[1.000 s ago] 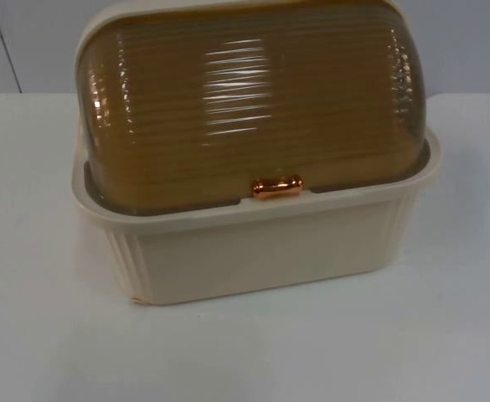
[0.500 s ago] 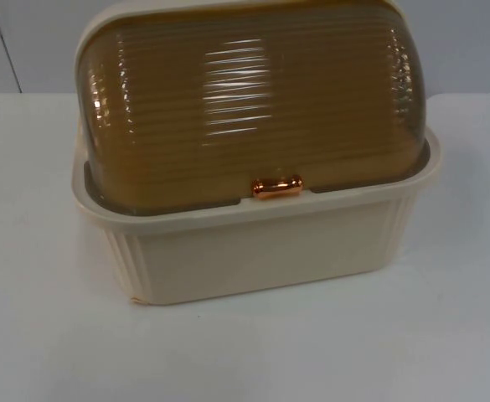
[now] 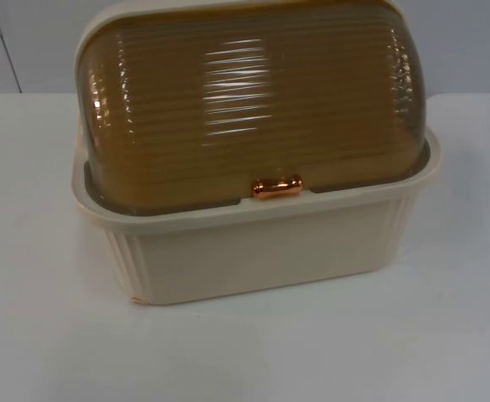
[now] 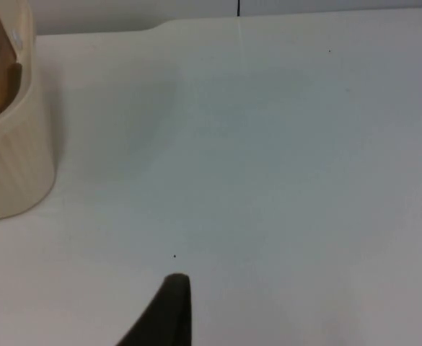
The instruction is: Open the box lid with the left hand, place the block into the box with the right hand, then close the box lid with the left hand.
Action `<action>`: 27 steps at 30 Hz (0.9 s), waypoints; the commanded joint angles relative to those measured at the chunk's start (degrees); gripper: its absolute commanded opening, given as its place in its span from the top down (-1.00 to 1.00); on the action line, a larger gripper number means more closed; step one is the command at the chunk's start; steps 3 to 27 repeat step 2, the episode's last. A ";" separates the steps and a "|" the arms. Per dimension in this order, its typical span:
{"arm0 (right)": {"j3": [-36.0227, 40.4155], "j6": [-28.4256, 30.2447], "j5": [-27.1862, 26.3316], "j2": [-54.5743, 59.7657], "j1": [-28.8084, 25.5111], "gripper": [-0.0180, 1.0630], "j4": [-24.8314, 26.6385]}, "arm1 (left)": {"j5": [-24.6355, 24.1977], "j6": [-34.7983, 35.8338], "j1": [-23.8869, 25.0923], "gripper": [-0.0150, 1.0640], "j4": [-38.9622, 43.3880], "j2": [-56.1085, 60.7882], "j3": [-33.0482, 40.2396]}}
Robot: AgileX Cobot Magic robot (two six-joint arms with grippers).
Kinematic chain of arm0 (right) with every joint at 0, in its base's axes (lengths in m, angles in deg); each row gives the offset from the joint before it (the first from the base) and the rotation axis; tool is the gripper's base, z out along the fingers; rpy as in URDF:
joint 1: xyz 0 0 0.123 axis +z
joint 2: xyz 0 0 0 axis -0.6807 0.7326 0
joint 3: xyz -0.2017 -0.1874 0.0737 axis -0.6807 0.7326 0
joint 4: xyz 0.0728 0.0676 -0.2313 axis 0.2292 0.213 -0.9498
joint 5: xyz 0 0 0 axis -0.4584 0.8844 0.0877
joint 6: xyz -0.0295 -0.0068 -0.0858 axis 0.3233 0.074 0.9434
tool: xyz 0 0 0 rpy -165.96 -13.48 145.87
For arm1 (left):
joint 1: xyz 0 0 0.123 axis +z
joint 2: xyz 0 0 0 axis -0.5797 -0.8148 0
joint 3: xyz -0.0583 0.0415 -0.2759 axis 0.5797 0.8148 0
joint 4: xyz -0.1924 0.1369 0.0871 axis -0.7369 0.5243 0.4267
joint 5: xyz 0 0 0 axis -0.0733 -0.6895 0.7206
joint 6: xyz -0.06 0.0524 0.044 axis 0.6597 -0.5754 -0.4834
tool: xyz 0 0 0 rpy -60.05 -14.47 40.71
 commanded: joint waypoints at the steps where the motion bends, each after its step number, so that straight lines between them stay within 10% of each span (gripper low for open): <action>1: 0.10 -0.04 -0.75 -0.14 0.11 -0.89 0.21 | 0.48 -0.34 0.18 -0.96 -0.76 0.13 0.40; 27: 0.10 -0.04 -0.75 -0.14 0.11 -0.89 0.21 | 0.48 0.05 0.18 -0.96 -0.90 0.13 0.40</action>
